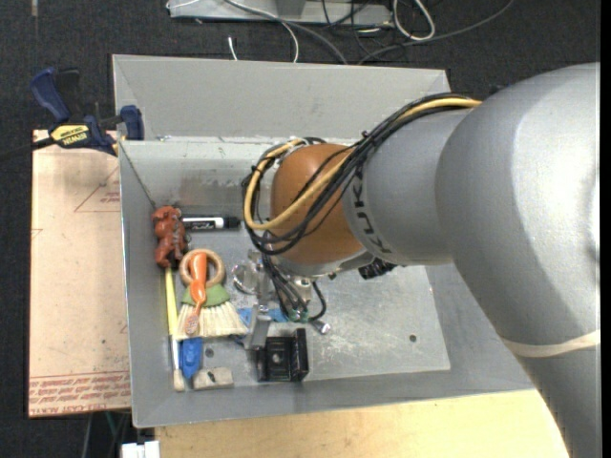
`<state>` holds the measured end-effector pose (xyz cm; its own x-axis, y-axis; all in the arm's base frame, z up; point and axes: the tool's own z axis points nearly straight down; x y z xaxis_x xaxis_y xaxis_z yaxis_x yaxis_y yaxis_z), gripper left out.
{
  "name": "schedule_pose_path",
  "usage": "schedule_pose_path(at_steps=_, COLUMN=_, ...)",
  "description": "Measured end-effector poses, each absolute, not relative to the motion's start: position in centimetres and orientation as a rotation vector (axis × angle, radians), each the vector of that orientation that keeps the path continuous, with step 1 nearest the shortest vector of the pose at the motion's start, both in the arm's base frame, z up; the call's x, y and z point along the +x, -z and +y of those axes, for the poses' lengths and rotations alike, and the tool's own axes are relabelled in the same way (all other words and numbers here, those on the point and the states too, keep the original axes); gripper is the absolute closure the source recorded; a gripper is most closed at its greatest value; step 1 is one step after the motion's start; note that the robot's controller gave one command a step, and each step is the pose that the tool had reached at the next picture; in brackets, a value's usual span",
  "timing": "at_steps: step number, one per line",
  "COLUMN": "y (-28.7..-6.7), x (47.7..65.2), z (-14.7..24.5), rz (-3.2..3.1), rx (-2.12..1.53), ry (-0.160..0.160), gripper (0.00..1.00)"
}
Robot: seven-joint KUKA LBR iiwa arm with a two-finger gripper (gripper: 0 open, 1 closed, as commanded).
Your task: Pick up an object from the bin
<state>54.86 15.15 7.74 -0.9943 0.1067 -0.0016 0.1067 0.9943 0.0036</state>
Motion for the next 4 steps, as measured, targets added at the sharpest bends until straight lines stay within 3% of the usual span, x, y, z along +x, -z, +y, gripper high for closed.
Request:
schedule_pose_path(at_steps=1, y=-13.2, x=52.8, z=14.9, rz=3.136, rx=0.043, ry=-0.008, gripper=0.0)
schedule_pose_path(at_steps=2, y=-12.3, x=52.3, z=14.4, rz=3.131, rx=0.247, ry=-0.005, gripper=0.0)
schedule_pose_path(at_steps=3, y=-6.8, x=55.0, z=15.9, rz=3.128, rx=0.122, ry=-0.012, gripper=0.0)
schedule_pose_path(at_steps=4, y=-7.0, x=53.4, z=16.8, rz=3.076, rx=0.632, ry=-0.008, gripper=1.0)
